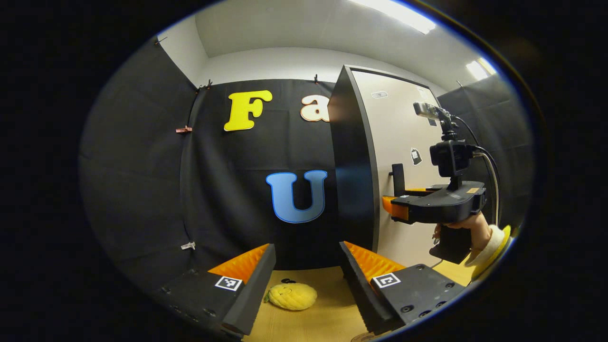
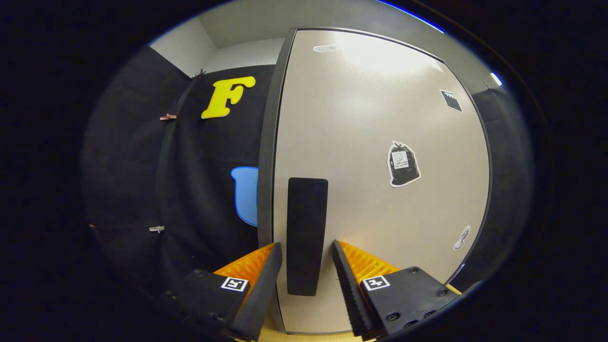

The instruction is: Open the cabinet door with the right hand, grasp the bottle in the cabinet with the left hand and place it on the coaster, then close the cabinet door with the right hand.

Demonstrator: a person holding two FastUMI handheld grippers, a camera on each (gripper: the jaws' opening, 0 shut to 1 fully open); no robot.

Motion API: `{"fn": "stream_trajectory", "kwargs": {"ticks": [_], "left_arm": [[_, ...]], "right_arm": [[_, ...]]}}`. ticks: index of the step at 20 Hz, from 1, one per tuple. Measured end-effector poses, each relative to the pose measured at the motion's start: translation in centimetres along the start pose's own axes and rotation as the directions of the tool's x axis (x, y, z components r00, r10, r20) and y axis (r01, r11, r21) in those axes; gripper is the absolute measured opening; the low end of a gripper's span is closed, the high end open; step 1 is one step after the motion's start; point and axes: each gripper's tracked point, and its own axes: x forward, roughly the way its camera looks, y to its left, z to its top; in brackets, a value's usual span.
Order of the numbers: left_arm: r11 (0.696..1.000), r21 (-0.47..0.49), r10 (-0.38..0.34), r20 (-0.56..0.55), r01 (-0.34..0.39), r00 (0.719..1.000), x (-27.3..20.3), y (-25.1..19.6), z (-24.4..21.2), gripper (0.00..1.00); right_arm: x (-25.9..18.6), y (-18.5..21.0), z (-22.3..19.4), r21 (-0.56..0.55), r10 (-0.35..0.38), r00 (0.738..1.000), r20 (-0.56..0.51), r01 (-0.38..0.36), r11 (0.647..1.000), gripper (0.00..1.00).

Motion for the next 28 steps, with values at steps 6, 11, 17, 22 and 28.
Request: {"fn": "stream_trajectory", "kwargs": {"ticks": [6, 11, 17, 22, 28], "left_arm": [[1.0, -0.006, 0.016, -0.007, -0.016, 1.0, -0.2, 0.8, -0.6, 0.84], [1.0, -0.001, 0.018, 0.011, -0.018, 1.0, -0.4, 1.0, 0.3, 0.84], [1.0, 0.003, -0.015, 0.021, 0.015, 1.0, 0.9, 0.1, 1.0, 0.84], [0.999, 0.003, -0.048, 0.008, 0.048, 0.999, -0.6, -4.0, 0.9, 0.84], [0.991, -0.019, -0.13, 0.016, 0.13, 0.991, 0.6, -8.5, 1.1, 0.84]], "right_arm": [[0.2, 0.2, -0.1, 0.019, -0.031, 1.0, -0.006, 0.031, 0.999, 0.33], [-1.4, 0.3, -0.2, 0.008, 0.012, 0.999, -0.041, -0.011, 1.0, 0.12], [-5.8, 0.1, 0.7, 0.036, 0.075, 0.996, -0.041, -0.074, 0.997, 0.12], [-11.1, -2.0, 1.0, 0.055, 0.117, 0.992, -0.048, -0.114, 0.992, 0.12], [-15.7, -5.2, 1.1, 0.06, 0.121, 0.992, -0.047, -0.118, 0.991, 0.12]]}}
